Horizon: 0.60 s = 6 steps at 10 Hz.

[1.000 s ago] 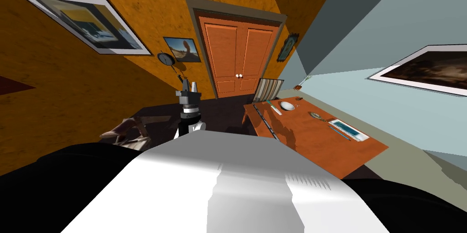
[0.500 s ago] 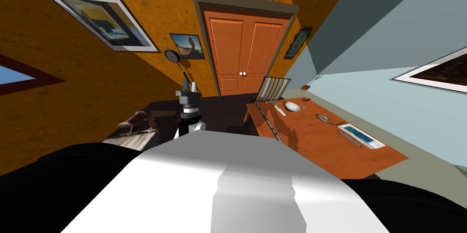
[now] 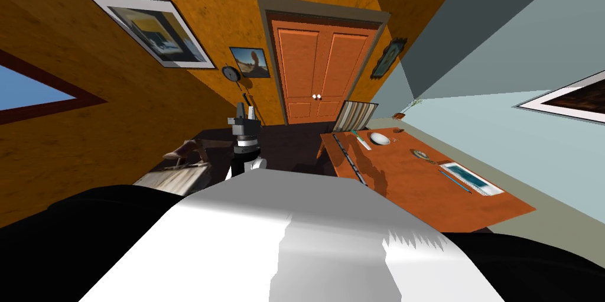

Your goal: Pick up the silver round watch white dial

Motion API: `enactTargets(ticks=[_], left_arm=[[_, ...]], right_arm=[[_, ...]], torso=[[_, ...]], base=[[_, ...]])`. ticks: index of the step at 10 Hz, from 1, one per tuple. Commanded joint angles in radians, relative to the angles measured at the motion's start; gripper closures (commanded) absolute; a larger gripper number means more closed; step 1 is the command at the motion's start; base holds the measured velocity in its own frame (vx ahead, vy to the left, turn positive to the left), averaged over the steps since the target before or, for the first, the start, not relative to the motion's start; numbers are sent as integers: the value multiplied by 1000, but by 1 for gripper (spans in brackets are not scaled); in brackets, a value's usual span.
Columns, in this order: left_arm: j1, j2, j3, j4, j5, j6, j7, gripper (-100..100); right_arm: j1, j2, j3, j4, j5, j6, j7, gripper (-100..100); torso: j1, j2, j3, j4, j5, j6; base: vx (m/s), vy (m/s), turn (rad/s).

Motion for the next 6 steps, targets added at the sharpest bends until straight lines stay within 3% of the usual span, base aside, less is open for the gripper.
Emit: enactTargets(ticks=[1, 3, 4, 5, 6], left_arm=[[0, 0, 0, 0, 0, 0, 0, 0], [0, 0, 0, 0, 0, 0, 0, 0], [0, 0, 0, 0, 0, 0, 0, 0], [0, 0, 0, 0, 0, 0, 0, 0], [0, 0, 0, 0, 0, 0, 0, 0]], right_arm=[[0, 0, 0, 0, 0, 0, 0, 100], [0, -1, 1, -1, 1, 0, 1, 100], [0, -1, 1, -1, 1, 0, 2, 0], [27, -2, 6, -37, -7, 12, 9, 100], [40, -3, 8, -53, -12, 16, 13, 100]], torso=[[0, 0, 0, 0, 0, 0], [-1, -1, -1, 0, -1, 1], [-1, -1, -1, 0, -1, 1], [-1, -1, 0, 0, -1, 1], [-1, -4, -2, -1, -1, 3]], base=[[0, 0, 0], [0, 0, 0], [0, 0, 0], [78, -7, -179], [118, -12, -198]])
